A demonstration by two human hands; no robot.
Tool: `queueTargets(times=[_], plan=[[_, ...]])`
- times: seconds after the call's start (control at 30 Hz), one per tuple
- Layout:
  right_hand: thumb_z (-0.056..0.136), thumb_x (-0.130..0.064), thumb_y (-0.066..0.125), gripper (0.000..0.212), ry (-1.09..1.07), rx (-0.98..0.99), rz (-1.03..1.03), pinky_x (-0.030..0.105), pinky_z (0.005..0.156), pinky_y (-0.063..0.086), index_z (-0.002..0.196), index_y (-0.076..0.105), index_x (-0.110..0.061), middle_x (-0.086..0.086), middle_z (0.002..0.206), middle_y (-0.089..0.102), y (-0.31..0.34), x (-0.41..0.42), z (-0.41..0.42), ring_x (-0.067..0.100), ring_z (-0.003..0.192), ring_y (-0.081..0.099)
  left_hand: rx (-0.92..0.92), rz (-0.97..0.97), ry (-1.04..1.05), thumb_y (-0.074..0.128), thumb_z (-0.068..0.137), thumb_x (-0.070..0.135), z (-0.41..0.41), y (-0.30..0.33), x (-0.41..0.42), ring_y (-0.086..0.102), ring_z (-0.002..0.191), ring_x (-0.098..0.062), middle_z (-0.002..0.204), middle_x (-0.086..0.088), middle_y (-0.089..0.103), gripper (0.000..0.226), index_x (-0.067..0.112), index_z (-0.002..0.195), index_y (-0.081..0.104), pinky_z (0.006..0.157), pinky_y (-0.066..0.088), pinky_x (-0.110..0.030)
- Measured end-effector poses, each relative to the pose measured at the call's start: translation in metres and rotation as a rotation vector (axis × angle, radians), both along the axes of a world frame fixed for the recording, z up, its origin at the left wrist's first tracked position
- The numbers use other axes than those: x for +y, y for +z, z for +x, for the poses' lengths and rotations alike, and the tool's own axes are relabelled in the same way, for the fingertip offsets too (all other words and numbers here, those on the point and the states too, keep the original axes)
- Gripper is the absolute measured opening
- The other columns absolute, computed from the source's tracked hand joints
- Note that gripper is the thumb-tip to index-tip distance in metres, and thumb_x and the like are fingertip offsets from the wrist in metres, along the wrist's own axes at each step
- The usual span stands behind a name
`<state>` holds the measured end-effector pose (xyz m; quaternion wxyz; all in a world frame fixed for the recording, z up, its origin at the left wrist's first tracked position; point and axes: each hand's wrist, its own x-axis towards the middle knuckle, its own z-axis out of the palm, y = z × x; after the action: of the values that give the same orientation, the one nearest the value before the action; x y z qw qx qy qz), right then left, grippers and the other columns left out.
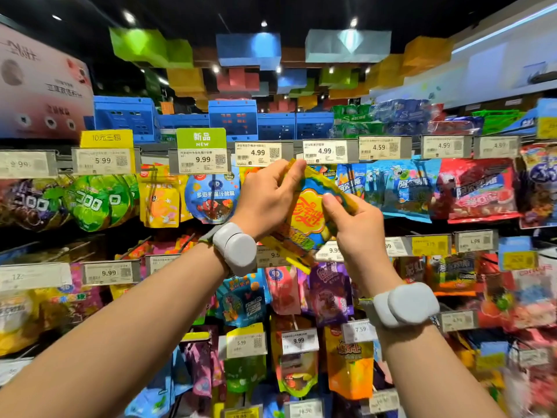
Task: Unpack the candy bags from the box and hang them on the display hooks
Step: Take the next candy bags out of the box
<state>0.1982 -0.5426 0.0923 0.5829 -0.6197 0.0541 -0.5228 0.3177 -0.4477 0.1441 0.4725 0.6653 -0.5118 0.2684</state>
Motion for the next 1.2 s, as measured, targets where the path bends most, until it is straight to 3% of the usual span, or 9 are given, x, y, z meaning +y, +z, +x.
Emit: queueTargets(times=[0.07, 0.27, 0.47, 0.57, 0.7, 0.8, 0.93, 1.1, 1.2], plan=[[0.096, -0.009, 0.062, 0.022, 0.019, -0.035, 0.103, 0.029, 0.064, 0.056, 0.075, 0.067, -0.016, -0.003, 0.070, 0.072, 0.004, -0.001, -0.007, 0.011, 0.065, 0.065, 0.070, 0.064, -0.074, 0.048, 0.096, 0.052, -0.001, -0.010, 0.001, 0.042, 0.059, -0.020, 0.057, 0.005, 0.043, 0.048, 0.018, 0.062, 0.042, 0.059, 0.035, -0.038], [0.096, -0.012, 0.062, 0.012, -0.033, -0.025, 0.146, 0.050, 0.081, 0.055, 0.086, 0.068, -0.007, 0.014, 0.085, 0.070, 0.012, -0.011, -0.026, 0.026, 0.080, 0.063, 0.379, 0.324, -0.401, 0.066, 0.091, 0.035, -0.006, -0.026, 0.012, 0.054, 0.064, -0.006, 0.064, -0.003, 0.050, 0.049, -0.008, 0.073, 0.053, 0.059, 0.038, -0.015], [0.094, -0.009, 0.065, 0.013, -0.063, -0.019, 0.145, 0.043, 0.076, 0.056, 0.081, 0.066, -0.011, 0.006, 0.076, 0.069, 0.015, -0.014, -0.036, 0.023, 0.072, 0.063, 0.560, 0.371, -0.486, 0.061, 0.094, 0.010, -0.015, -0.026, 0.014, 0.049, 0.049, -0.007, 0.056, 0.005, 0.058, 0.019, 0.003, 0.077, 0.063, 0.053, 0.039, -0.022], [0.094, -0.009, 0.065, 0.008, -0.051, -0.004, 0.168, 0.053, 0.082, 0.056, 0.089, 0.064, -0.003, 0.015, 0.084, 0.068, 0.016, -0.016, -0.039, 0.027, 0.079, 0.063, 0.620, 0.384, -0.496, 0.062, 0.094, 0.008, -0.019, -0.022, 0.013, 0.051, 0.053, -0.010, 0.065, -0.005, 0.056, 0.019, -0.011, 0.093, 0.063, 0.057, 0.040, -0.026], [0.095, -0.009, 0.064, 0.007, -0.056, -0.004, 0.183, 0.054, 0.083, 0.056, 0.089, 0.064, -0.004, 0.016, 0.086, 0.067, 0.019, -0.025, -0.046, 0.026, 0.079, 0.063, 0.653, 0.315, -0.477, 0.069, 0.088, 0.013, -0.025, -0.011, 0.012, 0.063, 0.071, -0.018, 0.087, -0.013, 0.065, 0.020, 0.000, 0.103, 0.065, 0.067, 0.050, -0.036], [0.094, -0.010, 0.065, 0.010, -0.066, -0.010, 0.199, 0.052, 0.080, 0.057, 0.085, 0.063, -0.008, 0.011, 0.084, 0.068, 0.017, -0.036, -0.050, 0.025, 0.078, 0.065, 0.513, 0.297, -0.398, 0.071, 0.087, 0.018, -0.019, -0.002, 0.007, 0.068, 0.088, -0.017, 0.101, -0.006, 0.071, 0.016, 0.018, 0.103, 0.066, 0.076, 0.056, -0.039], [0.092, -0.010, 0.068, 0.007, -0.090, -0.034, 0.208, 0.059, 0.084, 0.054, 0.087, 0.065, -0.006, 0.013, 0.086, 0.065, 0.015, -0.047, -0.050, 0.025, 0.082, 0.062, 0.190, 0.246, -0.181, 0.073, 0.085, 0.032, -0.015, 0.014, 0.001, 0.067, 0.094, -0.009, 0.103, 0.003, 0.072, 0.030, 0.019, 0.111, 0.067, 0.088, 0.054, -0.030], [0.078, -0.024, 0.074, 0.026, -0.080, -0.002, 0.198, 0.069, 0.077, 0.051, 0.088, 0.063, -0.003, 0.014, 0.081, 0.062, 0.012, -0.060, -0.043, 0.026, 0.078, 0.061, -0.383, 0.162, 0.099, 0.069, 0.087, 0.039, -0.010, 0.030, -0.006, 0.056, 0.104, -0.020, 0.109, 0.001, 0.066, 0.034, 0.018, 0.114, 0.065, 0.090, 0.044, -0.032], [0.077, -0.030, 0.076, 0.049, -0.072, 0.023, 0.206, 0.069, 0.075, 0.053, 0.103, 0.060, 0.009, 0.018, 0.087, 0.067, 0.013, -0.063, -0.038, 0.028, 0.080, 0.065, -0.561, 0.141, 0.236, 0.069, 0.085, 0.044, -0.003, 0.040, -0.010, 0.051, 0.107, -0.025, 0.112, 0.000, 0.063, 0.040, 0.020, 0.116, 0.063, 0.088, 0.042, -0.038]])
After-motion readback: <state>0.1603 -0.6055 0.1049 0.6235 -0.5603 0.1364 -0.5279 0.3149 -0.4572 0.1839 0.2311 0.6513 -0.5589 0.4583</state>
